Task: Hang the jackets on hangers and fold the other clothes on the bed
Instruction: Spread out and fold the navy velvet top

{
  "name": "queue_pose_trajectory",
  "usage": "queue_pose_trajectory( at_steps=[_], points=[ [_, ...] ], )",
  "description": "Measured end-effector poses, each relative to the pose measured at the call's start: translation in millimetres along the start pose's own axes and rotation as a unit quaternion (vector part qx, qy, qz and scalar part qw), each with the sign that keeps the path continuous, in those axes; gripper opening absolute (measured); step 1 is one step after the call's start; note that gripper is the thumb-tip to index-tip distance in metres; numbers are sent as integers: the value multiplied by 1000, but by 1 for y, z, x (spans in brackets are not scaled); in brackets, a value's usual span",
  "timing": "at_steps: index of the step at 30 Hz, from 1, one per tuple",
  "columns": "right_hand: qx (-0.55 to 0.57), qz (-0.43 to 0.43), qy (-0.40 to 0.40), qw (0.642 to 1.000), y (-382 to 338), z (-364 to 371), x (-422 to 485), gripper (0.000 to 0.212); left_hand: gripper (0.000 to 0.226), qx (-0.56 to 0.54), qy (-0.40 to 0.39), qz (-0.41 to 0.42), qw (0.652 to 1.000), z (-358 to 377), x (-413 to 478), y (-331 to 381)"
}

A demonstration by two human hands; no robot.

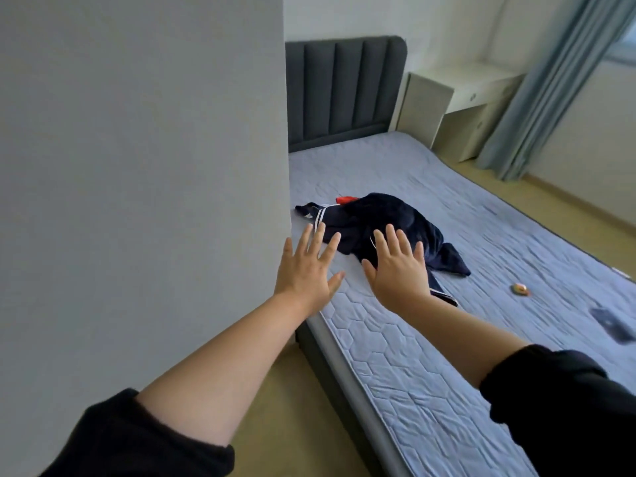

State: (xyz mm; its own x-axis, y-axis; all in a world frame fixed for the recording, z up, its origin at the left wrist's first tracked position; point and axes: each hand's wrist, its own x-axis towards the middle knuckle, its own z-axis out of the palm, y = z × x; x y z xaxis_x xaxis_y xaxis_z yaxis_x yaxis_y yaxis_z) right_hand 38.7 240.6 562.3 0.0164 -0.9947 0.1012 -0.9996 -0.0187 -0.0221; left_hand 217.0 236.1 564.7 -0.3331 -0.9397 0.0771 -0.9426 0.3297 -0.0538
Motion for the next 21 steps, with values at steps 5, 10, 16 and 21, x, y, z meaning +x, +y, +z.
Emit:
queue_pose_trajectory(
  at_steps=[5,10,16,21],
  points=[
    [13,40,-46,998,16,51,48,66,69,-20,-43,41,998,48,73,-6],
    [5,74,-98,992,43,128,79,66,68,-55,-80,52,994,121,130,5],
    [13,86,-161,983,69,253,118,66,68,-52,-108,49,992,241,185,14],
    [0,81,-162,983,94,359,158,66,68,-58,-126,14,990,347,214,19]
  ],
)
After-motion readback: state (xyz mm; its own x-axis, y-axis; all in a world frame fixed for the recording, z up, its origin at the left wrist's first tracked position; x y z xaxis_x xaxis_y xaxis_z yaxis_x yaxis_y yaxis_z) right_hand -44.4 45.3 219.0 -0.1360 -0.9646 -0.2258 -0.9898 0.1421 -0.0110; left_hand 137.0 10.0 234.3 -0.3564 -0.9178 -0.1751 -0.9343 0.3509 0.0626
